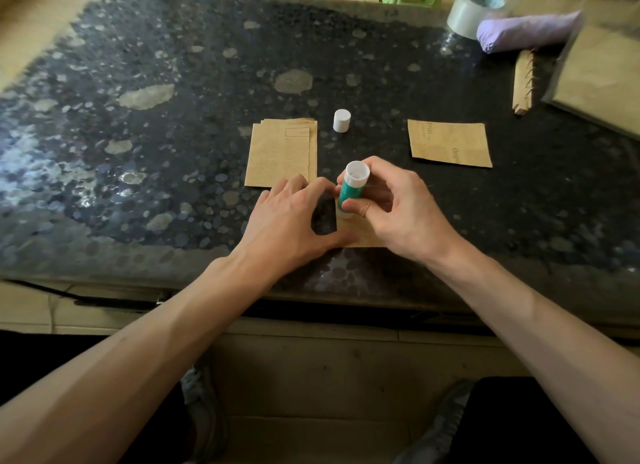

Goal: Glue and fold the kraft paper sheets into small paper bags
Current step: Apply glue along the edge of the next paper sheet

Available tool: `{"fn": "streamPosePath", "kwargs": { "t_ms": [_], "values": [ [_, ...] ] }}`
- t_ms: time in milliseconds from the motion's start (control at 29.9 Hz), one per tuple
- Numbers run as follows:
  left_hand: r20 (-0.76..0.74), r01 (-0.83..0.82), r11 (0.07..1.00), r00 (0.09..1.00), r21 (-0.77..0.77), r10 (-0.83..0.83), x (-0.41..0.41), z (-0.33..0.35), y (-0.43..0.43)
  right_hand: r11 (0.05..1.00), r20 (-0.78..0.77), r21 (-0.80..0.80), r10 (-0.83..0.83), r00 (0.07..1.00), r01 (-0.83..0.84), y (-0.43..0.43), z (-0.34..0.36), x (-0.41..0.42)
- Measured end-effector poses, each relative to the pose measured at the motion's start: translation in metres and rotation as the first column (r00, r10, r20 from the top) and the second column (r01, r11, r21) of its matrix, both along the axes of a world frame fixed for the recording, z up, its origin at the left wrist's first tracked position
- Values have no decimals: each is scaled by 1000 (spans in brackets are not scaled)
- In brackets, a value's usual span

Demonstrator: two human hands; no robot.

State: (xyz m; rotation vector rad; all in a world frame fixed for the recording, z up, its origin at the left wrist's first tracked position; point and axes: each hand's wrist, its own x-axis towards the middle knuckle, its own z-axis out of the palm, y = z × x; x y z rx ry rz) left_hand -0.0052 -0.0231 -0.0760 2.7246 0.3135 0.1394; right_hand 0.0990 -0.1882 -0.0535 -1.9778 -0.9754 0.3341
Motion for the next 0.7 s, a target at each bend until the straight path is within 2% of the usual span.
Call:
{"fn": "streamPosePath", "kwargs": {
  "t_ms": [334, 434, 702],
  "values": [
    [7, 10, 1000, 1000, -7, -10, -1, 0, 1, 995, 143, -34, -91, 986, 96, -4, 2, -4],
    [4, 11, 1000, 1000, -9, -11, 0, 0, 1, 995, 200, -46, -82, 976, 93, -6, 2, -6],
    [22, 4, 1000, 1000, -14, -4, -1, 1, 0, 995, 220, -81, -35, 975, 54, -14, 2, -12]
  ]
}}
